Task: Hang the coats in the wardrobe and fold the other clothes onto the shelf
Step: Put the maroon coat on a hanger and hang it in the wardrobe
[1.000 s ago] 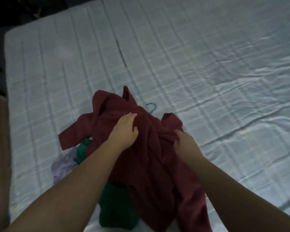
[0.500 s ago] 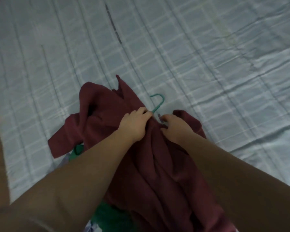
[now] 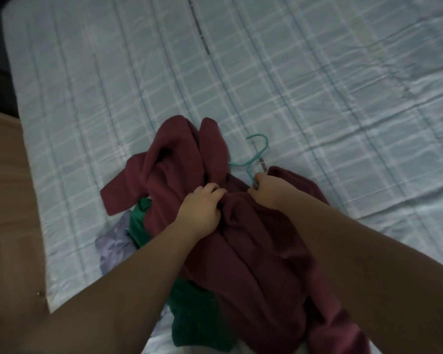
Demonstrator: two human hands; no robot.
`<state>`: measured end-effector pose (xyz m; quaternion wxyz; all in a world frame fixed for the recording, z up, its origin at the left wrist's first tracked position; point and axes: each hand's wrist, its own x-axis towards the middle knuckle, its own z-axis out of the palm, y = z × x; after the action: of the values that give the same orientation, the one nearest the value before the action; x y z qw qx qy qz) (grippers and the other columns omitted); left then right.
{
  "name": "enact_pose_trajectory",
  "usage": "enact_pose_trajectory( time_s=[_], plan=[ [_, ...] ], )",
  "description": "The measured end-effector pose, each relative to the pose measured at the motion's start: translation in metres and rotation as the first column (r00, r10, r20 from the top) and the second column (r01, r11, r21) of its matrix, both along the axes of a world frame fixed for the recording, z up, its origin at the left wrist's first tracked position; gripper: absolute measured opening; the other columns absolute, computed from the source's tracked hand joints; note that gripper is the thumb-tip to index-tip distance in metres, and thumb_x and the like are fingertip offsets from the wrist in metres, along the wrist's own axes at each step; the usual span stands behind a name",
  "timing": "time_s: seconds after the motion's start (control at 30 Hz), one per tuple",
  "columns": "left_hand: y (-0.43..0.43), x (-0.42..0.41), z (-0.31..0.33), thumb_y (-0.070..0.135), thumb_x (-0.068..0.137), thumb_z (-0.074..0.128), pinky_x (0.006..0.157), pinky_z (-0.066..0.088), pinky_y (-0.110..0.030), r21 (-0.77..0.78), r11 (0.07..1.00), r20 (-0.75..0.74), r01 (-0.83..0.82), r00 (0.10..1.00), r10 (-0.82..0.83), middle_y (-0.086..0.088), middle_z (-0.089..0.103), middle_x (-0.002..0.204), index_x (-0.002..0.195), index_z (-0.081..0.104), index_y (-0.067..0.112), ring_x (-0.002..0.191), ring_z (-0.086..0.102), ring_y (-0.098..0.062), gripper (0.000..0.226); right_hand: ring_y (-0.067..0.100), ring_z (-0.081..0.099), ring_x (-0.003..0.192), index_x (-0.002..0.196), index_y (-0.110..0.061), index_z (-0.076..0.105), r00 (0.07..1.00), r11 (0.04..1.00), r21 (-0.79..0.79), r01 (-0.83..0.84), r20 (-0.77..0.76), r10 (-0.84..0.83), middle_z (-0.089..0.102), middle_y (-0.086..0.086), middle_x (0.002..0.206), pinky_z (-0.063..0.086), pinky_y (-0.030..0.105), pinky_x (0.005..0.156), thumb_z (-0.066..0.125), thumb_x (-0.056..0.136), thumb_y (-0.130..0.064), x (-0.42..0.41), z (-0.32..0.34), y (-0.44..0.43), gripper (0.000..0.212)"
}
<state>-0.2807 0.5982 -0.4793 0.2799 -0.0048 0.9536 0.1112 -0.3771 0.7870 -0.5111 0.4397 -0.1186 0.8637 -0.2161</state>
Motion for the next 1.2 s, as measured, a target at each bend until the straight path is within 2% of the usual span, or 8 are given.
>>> enact_pose_trajectory(
  time_s=[0.17,0.27,0.4,0.47,0.73,0.87,1.07,1.2],
  plan=[
    [0.004,0.016,0.041,0.007,0.074,0.043,0.112,0.035,-0.031,0.361,0.905,0.023,-0.226,0.972,0.234,0.004,0.048,0.141,0.134,0.056,0.022,0.130,0.048,-0.019,0.063,0.033,0.063,0.094,0.094,-0.021,0.047,0.997,0.989,-0.151,-0.003,-0.080,-0.009,0.065,0.010,0.093,0.047,0.036,0.081,0.051,0.094,-0.045,0.035,0.047,0.023,0.024],
    [0.011,0.021,0.077,-0.007,0.076,0.048,0.112,0.032,-0.021,0.458,0.854,-0.129,-0.248,0.932,0.340,0.002,0.045,0.137,0.136,0.050,0.022,0.128,0.047,-0.015,0.067,0.028,0.062,0.087,0.093,-0.022,0.051,0.982,0.971,-0.238,-0.012,-0.187,-0.034,0.061,0.001,0.084,0.044,0.033,0.074,0.053,0.095,-0.038,0.060,0.084,0.042,0.016],
    [0.022,0.023,0.133,-0.001,0.082,0.054,0.112,0.022,-0.012,0.438,0.877,-0.343,-0.197,0.865,0.366,0.000,0.041,0.140,0.143,0.044,0.024,0.132,0.040,-0.012,0.066,0.016,0.056,0.081,0.088,-0.021,0.054,0.950,0.920,-0.379,0.094,-0.242,-0.197,0.063,-0.002,0.084,0.040,0.031,0.073,0.049,0.099,-0.030,0.082,0.138,0.069,0.015],
    [0.030,0.025,0.161,0.004,0.085,0.057,0.118,0.024,-0.022,0.417,0.897,-0.346,-0.148,0.887,0.307,0.001,0.037,0.147,0.147,0.040,0.027,0.138,0.036,-0.012,0.068,0.006,0.050,0.075,0.082,-0.027,0.051,0.931,0.905,-0.419,0.074,-0.296,-0.213,0.057,-0.012,0.076,0.033,0.025,0.068,0.050,0.099,-0.027,0.090,0.168,0.081,0.017],
    [0.057,0.056,0.274,0.031,0.080,0.056,0.119,0.027,-0.045,0.229,0.973,-0.473,0.023,0.876,0.091,-0.007,0.029,0.157,0.143,0.042,0.032,0.144,0.028,-0.026,0.065,0.006,0.055,0.071,0.075,-0.018,0.060,0.881,0.897,-0.436,-0.080,-0.452,-0.141,0.059,-0.002,0.068,0.039,0.021,0.065,0.055,0.095,-0.023,0.126,0.296,0.135,0.021],
    [0.063,0.100,0.328,0.052,0.084,0.051,0.110,0.038,-0.045,0.108,0.972,-0.461,0.210,0.876,-0.138,-0.002,0.055,0.136,0.138,0.052,0.024,0.129,0.048,-0.025,0.061,0.012,0.052,0.063,0.070,-0.015,0.056,0.862,0.882,-0.452,-0.136,-0.492,-0.119,0.054,0.003,0.064,0.040,0.029,0.063,0.057,0.093,-0.022,0.179,0.341,0.150,0.024],
    [0.053,0.227,0.395,0.039,0.093,0.060,0.085,0.047,-0.037,0.050,0.978,-0.479,0.205,0.864,-0.156,0.010,0.059,0.108,0.114,0.055,0.032,0.100,0.058,-0.017,0.023,0.005,0.050,0.060,0.071,-0.015,0.057,0.851,0.844,-0.475,-0.250,-0.524,-0.043,0.054,0.004,0.067,0.038,0.026,0.060,0.053,0.087,-0.039,0.288,0.414,0.135,0.029],
    [0.040,0.337,0.441,0.032,0.097,0.054,0.075,0.048,-0.036,0.127,0.983,-0.606,0.134,0.795,-0.031,0.016,0.057,0.093,0.102,0.054,0.032,0.085,0.057,-0.011,0.005,0.014,0.059,0.070,0.075,-0.020,0.064,0.805,0.870,-0.403,-0.283,-0.593,-0.013,0.061,0.000,0.071,0.046,0.036,0.070,0.050,0.093,-0.046,0.361,0.473,0.116,0.035]
  ],
)
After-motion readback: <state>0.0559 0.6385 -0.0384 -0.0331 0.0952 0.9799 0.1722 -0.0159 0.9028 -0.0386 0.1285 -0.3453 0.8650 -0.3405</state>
